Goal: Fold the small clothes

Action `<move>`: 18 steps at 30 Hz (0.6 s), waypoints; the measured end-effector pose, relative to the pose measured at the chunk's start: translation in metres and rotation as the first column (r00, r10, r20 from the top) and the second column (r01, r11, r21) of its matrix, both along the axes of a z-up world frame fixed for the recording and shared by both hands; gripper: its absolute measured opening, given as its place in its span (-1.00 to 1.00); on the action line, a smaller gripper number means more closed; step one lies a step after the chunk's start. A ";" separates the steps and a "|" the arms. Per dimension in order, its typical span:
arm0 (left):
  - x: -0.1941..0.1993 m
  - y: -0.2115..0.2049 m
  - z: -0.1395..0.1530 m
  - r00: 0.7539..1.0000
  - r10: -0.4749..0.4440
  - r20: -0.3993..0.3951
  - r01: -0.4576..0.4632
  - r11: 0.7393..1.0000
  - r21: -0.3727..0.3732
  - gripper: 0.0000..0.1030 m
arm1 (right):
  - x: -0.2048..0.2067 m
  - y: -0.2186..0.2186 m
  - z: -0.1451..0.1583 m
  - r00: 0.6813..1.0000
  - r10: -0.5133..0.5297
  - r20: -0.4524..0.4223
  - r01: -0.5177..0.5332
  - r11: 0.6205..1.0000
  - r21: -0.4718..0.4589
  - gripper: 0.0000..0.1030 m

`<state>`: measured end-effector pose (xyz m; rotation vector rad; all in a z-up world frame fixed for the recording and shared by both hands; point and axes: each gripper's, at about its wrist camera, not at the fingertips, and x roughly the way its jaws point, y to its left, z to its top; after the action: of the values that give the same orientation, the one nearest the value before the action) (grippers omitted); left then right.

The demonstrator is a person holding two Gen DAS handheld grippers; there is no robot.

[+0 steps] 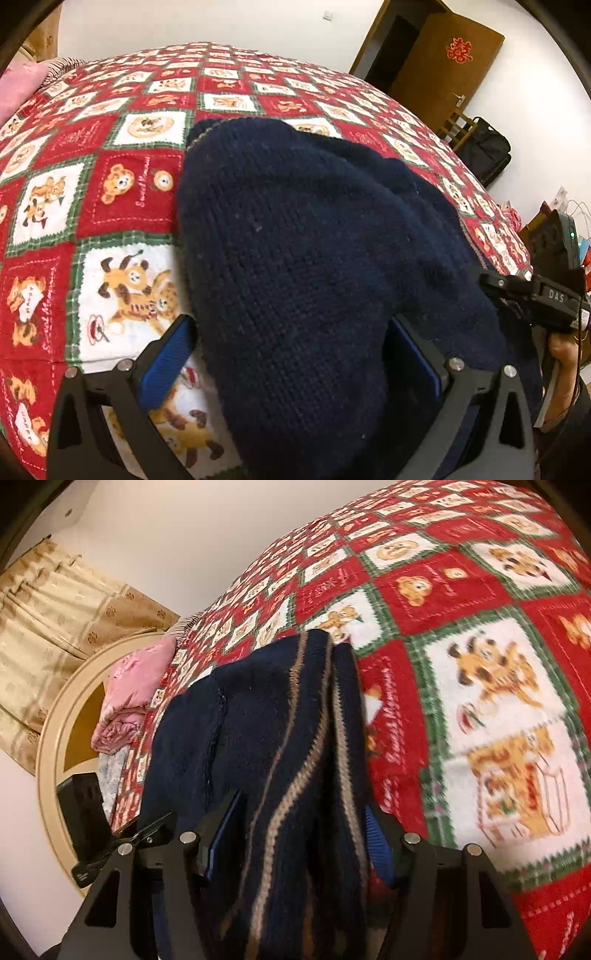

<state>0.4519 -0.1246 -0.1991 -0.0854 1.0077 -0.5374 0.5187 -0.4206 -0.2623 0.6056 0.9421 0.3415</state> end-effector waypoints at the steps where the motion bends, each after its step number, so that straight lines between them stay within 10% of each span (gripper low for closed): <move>1: 0.000 0.000 0.000 1.000 -0.002 0.003 0.002 1.000 0.002 1.00 | -0.002 0.001 0.001 1.000 0.002 0.003 -0.002 1.000 -0.001 0.13; 18: 0.004 -0.004 -0.005 0.999 -0.050 -0.017 0.049 0.998 -0.040 1.00 | -0.006 -0.006 -0.009 0.999 0.028 0.021 -0.030 0.997 0.073 -0.11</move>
<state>0.4563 -0.1284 -0.2037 -0.1010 1.0186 -0.6031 0.5124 -0.4266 -0.2709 0.6546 0.9227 0.4086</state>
